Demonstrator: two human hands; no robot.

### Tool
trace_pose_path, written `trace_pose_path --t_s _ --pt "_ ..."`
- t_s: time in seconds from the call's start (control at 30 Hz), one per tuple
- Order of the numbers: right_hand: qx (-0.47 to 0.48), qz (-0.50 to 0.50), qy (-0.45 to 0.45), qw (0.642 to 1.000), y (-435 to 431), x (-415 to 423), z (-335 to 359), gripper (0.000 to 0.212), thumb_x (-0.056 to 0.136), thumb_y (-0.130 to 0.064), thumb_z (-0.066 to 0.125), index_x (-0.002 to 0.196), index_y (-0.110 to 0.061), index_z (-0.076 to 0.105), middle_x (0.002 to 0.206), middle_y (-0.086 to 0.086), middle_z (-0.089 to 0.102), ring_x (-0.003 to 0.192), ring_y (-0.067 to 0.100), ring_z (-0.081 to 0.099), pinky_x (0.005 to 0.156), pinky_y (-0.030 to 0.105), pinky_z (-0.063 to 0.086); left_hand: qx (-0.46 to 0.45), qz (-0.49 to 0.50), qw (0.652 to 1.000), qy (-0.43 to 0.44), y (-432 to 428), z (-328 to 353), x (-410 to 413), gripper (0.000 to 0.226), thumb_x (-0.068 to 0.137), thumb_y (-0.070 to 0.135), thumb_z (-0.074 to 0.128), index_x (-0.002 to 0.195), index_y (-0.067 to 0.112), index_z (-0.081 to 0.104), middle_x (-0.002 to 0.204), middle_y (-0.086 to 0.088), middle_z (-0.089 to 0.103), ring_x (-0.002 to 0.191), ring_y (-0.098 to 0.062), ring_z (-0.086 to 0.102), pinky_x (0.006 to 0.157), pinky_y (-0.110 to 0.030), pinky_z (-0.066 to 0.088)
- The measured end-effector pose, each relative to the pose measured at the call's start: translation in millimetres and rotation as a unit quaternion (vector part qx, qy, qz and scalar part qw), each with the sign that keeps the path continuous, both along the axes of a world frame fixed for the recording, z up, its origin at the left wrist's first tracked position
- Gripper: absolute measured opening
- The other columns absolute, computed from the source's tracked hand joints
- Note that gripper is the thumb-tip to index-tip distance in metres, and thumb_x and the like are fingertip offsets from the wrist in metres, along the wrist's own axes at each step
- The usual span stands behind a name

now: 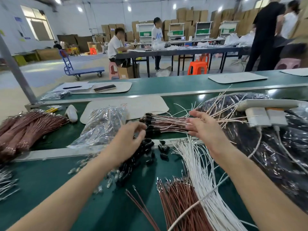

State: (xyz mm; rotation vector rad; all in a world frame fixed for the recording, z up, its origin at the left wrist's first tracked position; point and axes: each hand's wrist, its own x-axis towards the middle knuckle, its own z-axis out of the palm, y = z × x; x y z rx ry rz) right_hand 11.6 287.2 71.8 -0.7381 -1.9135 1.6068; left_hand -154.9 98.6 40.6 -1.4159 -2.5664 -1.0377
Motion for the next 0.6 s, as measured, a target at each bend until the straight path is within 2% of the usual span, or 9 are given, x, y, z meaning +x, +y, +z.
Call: trace_pose_path --t_s 0.13,0.23,0.3,0.37,0.43,0.53,0.6 --pt "0.077 0.024 -0.011 0.997 -45 8 -14 0.022 0.104 -0.026 0.051 0.125 -0.032 0.055 0.115 -0.009 0.062 0.107 0.007 0.06 0.093 0.029 0.048 -0.014 -0.06 0.998 -0.03 -75 -27 67 0.023 0.103 0.027 0.055 0.115 0.047 0.056 0.115 0.033 0.055 0.116 0.007 0.048 0.096 -0.012 0.037" --pt "0.108 0.058 -0.028 0.992 -78 10 -31 0.025 0.105 -0.026 0.05 0.129 -0.034 0.054 0.116 -0.015 0.06 0.106 -0.002 0.056 0.078 0.014 0.042 -0.043 -0.077 0.996 -0.018 -109 -51 105 0.025 0.104 0.036 0.051 0.125 0.047 0.058 0.129 0.042 0.047 0.134 0.01 0.034 0.113 -0.016 0.025" --pt "0.147 0.073 -0.054 0.985 -95 10 -41 0.028 0.105 -0.024 0.049 0.13 -0.035 0.053 0.118 -0.016 0.059 0.104 -0.005 0.056 0.075 0.011 0.041 -0.089 -0.088 0.991 0.045 -114 -61 115 0.034 0.105 0.046 0.041 0.138 0.048 0.05 0.142 0.039 0.039 0.142 0.01 0.021 0.12 -0.017 0.007" --pt "0.196 0.079 -0.086 0.974 -108 10 -51 0.033 0.104 -0.021 0.049 0.135 -0.033 0.053 0.126 -0.011 0.058 0.109 0.001 0.056 0.087 0.018 0.044 -0.117 -0.087 0.985 0.092 -113 -61 117 0.041 0.106 0.049 0.035 0.147 0.047 0.041 0.149 0.03 0.037 0.143 0.004 0.02 0.117 -0.013 -0.001" --pt "0.246 0.092 -0.131 0.956 -114 9 -60 0.04 0.104 -0.021 0.049 0.142 -0.031 0.049 0.135 -0.007 0.054 0.12 0.01 0.053 0.1 0.028 0.044 -0.126 -0.075 0.983 0.114 -108 -59 118 0.04 0.106 0.05 0.035 0.145 0.046 0.046 0.148 0.021 0.04 0.139 -0.005 0.027 0.115 -0.015 0.007" --pt "0.328 0.099 -0.215 0.914 -117 4 -68 0.043 0.104 -0.027 0.046 0.146 -0.032 0.043 0.139 -0.002 0.051 0.125 0.018 0.051 0.103 0.038 0.045 -0.117 -0.045 0.984 0.123 -104 -59 118 0.033 0.105 0.05 0.039 0.13 0.043 0.058 0.134 0.018 0.046 0.13 -0.009 0.034 0.109 -0.018 0.014" --pt "0.38 0.09 -0.249 0.886 -117 -3 -70 0.042 0.105 -0.031 0.045 0.147 -0.033 0.043 0.137 0.001 0.051 0.125 0.022 0.049 0.102 0.04 0.045 -0.108 -0.04 0.986 0.124 -103 -60 118 0.028 0.105 0.047 0.041 0.124 0.04 0.06 0.127 0.016 0.048 0.125 -0.009 0.036 0.106 -0.018 0.016"
